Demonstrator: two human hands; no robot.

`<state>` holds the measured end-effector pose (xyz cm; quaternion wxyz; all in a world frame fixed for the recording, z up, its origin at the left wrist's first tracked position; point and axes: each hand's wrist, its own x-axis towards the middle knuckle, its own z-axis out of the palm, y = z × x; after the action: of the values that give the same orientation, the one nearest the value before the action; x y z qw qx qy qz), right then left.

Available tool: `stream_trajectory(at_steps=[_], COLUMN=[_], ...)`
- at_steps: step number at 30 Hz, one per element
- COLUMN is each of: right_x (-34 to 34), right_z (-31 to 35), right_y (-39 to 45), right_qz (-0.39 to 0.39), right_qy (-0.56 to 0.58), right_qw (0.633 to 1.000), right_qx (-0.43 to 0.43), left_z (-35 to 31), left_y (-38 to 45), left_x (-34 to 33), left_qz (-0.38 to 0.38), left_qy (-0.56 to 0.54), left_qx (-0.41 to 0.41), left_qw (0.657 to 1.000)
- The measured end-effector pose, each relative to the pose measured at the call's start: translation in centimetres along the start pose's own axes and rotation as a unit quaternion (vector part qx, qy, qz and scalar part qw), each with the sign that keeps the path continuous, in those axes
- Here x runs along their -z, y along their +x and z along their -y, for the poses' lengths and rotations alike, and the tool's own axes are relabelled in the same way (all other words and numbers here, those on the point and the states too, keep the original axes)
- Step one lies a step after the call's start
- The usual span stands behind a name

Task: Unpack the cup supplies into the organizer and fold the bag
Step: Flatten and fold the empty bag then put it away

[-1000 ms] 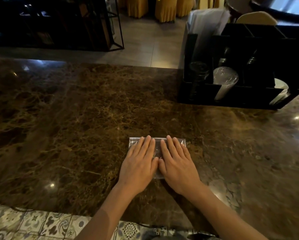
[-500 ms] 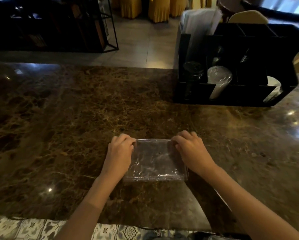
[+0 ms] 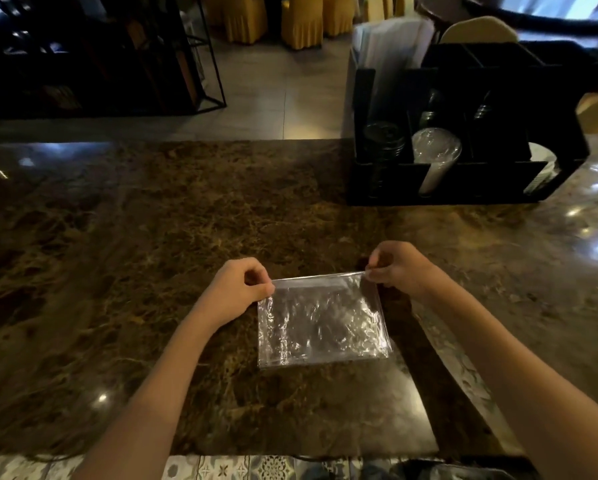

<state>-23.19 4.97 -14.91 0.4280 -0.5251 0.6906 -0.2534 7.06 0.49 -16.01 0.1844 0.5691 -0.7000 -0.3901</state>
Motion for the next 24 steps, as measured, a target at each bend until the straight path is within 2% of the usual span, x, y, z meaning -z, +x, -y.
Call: stream_trajectory(at_steps=[2, 6, 9, 13, 16, 21, 24], right_x=[0.1, -0.7, -1.5, -2.4, -2.6, -0.8, 1.3], right_z=[-0.5, -1.3, -2.0, -2.8, -2.8, -3.4, -5.8], right_y=[-1.2, -3.8, -6.2, -9.4, -11.4, -14.8, -17.7], right_qz=[0.016, 0.039, 0.039, 0.061, 0.01, -0.094, -0.1], right_qy=[0.096, 0.126, 0.215, 0.219, 0.253, 0.325, 0.358], right_qw=[0.995, 0.99, 0.974, 0.972, 0.967, 0.941, 0.928], right_qx=[-0.033, -0.041, -0.06, -0.059, -0.037, 0.016, 0.028], left_z=[0.1, 0.1, 0.1, -0.8, -1.7, -3.5, -5.7], left_y=[-1.0, -2.6, -3.7, -5.2, -7.0, -11.6, -14.3], left_x=[-0.6, -1.9, -2.4, -3.1, -3.8, -7.6, -11.1], left_qz=[-0.036, -0.075, -0.094, -0.117, -0.099, -0.053, -0.058], left_qy=[-0.094, -0.224, -0.285, -0.374, -0.441, -0.407, -0.432], left_qx=[-0.001, 0.0, 0.01, 0.013, 0.054, 0.095, 0.086], left_qw=[0.995, 0.972, 0.954, 0.92, 0.89, 0.907, 0.896])
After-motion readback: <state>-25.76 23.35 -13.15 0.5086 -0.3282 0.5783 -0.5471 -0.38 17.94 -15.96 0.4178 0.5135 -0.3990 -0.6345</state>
